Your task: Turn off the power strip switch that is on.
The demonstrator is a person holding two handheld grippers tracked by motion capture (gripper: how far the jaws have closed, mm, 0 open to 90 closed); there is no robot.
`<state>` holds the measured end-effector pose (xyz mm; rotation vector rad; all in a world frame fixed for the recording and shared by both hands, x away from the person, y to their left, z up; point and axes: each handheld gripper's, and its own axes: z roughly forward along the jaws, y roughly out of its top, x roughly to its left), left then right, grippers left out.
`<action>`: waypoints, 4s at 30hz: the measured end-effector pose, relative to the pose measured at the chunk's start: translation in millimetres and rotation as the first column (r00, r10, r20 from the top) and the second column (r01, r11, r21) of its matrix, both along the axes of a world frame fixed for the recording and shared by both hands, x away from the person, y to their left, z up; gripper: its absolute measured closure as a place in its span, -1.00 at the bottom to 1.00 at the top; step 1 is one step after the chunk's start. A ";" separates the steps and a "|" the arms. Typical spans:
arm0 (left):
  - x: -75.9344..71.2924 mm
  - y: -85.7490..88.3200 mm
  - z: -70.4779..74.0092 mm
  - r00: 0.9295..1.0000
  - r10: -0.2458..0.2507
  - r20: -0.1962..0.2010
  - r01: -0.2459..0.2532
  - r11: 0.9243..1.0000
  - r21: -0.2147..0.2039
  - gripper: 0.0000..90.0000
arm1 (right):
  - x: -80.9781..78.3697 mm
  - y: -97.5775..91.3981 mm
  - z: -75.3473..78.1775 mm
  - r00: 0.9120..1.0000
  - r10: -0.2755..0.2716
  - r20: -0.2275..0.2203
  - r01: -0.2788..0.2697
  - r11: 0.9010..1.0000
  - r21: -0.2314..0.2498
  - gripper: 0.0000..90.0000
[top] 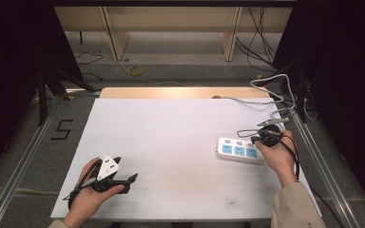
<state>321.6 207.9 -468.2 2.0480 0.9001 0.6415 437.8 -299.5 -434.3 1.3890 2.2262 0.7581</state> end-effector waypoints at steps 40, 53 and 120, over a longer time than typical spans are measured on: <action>0.0 0.2 -0.1 1.000 -0.006 -0.001 0.006 1.000 0.012 -0.61 | 10.4 3.3 -5.9 0.997 0.000 -0.071 -0.002 1.000 -0.027 1.00; 0.0 0.4 -0.1 1.000 -0.006 0.000 0.006 1.000 0.013 -0.61 | 12.3 3.9 -7.4 0.997 -0.003 -0.083 0.000 0.999 -0.039 1.00; -0.3 -0.6 -0.1 1.000 -0.007 -0.001 0.007 1.000 0.013 -0.61 | 14.1 9.8 -5.5 0.992 -0.022 -0.126 0.011 0.996 -0.086 1.00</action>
